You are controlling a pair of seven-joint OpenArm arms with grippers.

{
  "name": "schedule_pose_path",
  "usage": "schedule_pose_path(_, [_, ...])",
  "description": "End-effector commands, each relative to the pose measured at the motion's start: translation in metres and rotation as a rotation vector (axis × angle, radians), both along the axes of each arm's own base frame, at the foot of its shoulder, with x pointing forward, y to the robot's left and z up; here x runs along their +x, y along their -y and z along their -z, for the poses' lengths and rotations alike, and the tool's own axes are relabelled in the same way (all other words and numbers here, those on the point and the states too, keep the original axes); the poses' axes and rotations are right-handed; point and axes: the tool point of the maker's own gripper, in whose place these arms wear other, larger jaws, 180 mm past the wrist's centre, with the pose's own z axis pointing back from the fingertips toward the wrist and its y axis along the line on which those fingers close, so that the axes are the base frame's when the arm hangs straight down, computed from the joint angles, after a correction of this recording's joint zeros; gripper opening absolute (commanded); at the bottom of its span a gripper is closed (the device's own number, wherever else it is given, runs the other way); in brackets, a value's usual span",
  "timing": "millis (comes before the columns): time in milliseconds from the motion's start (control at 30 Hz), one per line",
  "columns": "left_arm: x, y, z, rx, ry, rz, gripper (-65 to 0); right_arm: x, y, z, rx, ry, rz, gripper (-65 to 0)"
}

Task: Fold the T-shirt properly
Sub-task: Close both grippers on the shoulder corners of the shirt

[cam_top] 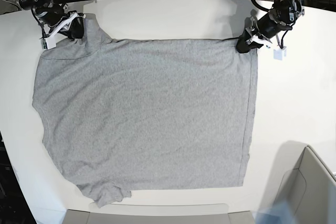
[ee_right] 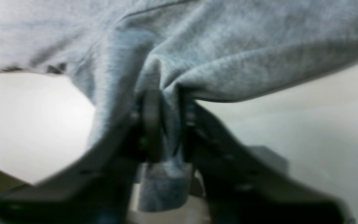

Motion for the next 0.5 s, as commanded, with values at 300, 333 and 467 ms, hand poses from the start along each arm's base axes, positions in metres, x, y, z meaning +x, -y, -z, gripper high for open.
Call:
schedule_pose_path(300, [-0.001,0.002,-0.008,0.002,-0.026,0.056,-65.0,-0.037,0.018,0.002,-0.155,-0.140,-0.071,-65.0])
schedule_pose_path(333, [-0.002,0.002,-0.010,0.006,-0.022,0.059,-65.0,-0.037,0.019,-0.003,-0.171,-0.132,-0.077,-65.0])
schedule_pose_path(467, [-0.013,0.005,-0.015,0.019,-0.016,0.077,-65.0,-0.039,0.021,-0.013,-0.207,-0.119,-0.092,-65.0])
